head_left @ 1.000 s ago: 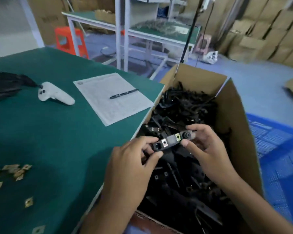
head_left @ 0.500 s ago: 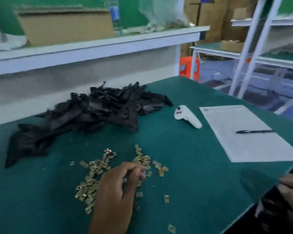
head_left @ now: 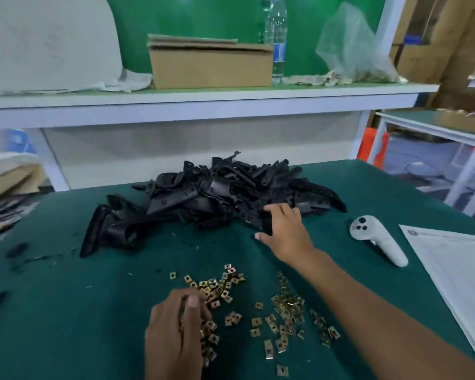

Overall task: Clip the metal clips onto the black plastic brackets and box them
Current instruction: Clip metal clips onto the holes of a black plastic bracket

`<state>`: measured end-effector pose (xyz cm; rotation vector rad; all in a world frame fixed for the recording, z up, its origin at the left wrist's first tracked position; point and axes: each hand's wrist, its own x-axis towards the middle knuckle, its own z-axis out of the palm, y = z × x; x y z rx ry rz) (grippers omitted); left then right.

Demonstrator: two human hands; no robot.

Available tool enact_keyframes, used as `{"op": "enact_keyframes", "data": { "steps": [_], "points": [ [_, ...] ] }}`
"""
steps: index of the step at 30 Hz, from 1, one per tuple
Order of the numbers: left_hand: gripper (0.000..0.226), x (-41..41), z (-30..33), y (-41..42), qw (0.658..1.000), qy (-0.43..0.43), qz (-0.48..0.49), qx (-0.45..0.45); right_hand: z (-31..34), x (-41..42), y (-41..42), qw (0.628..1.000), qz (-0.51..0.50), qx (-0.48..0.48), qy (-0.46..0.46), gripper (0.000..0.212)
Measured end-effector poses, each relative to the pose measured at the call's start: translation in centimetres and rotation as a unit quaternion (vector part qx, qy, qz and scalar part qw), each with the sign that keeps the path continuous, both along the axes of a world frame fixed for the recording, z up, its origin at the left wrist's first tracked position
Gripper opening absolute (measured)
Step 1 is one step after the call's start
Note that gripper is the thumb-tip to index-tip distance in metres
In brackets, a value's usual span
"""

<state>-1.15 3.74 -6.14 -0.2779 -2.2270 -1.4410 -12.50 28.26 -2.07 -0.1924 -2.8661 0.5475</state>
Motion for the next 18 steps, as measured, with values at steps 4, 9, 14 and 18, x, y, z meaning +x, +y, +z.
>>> {"op": "enact_keyframes", "data": {
  "steps": [4, 9, 14, 18],
  "points": [
    [0.029, -0.4, 0.0, 0.2, 1.000, 0.005, 0.002, 0.019, -1.3, -2.2, 0.4, 0.991, -0.014, 0.124, 0.057, 0.040],
    [0.030, -0.9, -0.3, 0.0, 1.000, -0.003, 0.003, 0.021, 0.6, -0.4, 1.0, 0.959, -0.025, -0.112, 0.259, 0.025],
    [0.032, -1.0, -0.2, 0.0, 0.998, -0.003, 0.024, 0.056, 2.8, 4.5, -0.3, 0.845, 0.013, -0.489, 0.216, 0.024],
    [0.032, -1.0, -0.1, -0.1, 0.995, -0.009, 0.028, 0.098, 2.4, 7.8, -1.9, 0.771, 0.092, -0.628, 0.056, 0.031]
  ]
}}
